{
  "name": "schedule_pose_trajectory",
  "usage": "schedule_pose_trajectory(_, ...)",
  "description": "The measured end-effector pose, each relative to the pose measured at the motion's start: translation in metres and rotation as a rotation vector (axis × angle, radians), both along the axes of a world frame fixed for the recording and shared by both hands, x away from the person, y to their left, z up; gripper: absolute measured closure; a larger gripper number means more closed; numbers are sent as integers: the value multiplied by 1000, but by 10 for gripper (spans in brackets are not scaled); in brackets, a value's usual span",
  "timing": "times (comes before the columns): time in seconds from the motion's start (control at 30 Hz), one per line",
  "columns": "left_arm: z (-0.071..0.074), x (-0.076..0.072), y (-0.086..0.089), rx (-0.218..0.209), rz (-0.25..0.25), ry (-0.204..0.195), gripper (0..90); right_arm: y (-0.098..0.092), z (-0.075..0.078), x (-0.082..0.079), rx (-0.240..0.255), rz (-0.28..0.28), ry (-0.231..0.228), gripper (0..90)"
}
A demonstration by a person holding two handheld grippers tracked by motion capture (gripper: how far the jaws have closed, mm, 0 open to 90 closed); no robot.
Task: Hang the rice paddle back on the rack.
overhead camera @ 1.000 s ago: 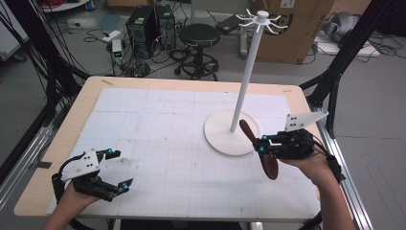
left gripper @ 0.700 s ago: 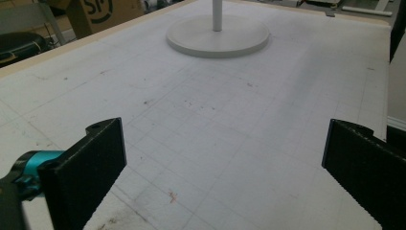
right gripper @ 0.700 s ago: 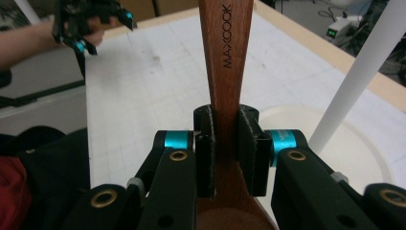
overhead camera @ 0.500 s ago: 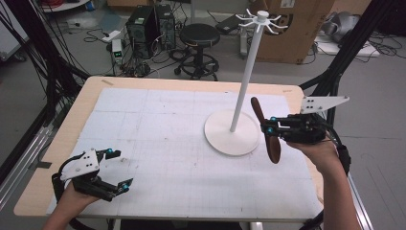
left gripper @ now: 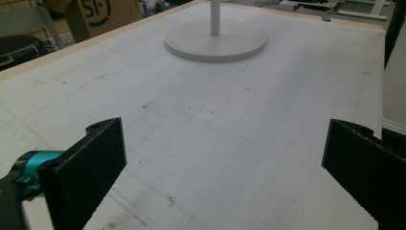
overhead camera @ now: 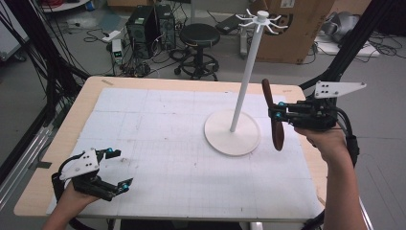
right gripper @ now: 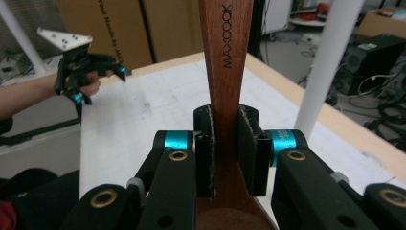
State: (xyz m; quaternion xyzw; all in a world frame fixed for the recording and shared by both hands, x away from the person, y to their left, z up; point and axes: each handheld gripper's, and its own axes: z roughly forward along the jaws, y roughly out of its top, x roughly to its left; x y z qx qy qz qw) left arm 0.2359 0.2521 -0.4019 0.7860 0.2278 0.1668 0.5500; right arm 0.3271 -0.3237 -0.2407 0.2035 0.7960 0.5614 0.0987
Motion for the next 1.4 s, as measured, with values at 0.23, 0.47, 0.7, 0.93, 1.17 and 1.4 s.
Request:
schedule_pose_trajectory(0.23, 1, 0, 1, -10, -6, -1, 19, -6, 16, 7, 31, -23, -30, 784)
schedule_pose_trajectory(0.47, 1, 0, 1, -12, -5, 2, 19, -10, 37, 15, 60, -39, -65, 784)
schedule_pose_trajectory(0.7, 1, 0, 1, -11, -7, 1, 19, -12, 54, 22, 71, -60, -84, 784)
schedule_pose_trajectory(0.93, 1, 0, 1, -9, -8, 1, 19, -13, 64, 29, 82, -91, -83, 784)
schedule_pose_trajectory(1.17, 1, 0, 1, -10, -6, 3, 19, -11, 71, 35, 79, -108, -83, 783)
schedule_pose_trajectory(1.4, 1, 0, 1, -12, -8, 4, 19, -6, 74, 38, 81, -115, -82, 784)
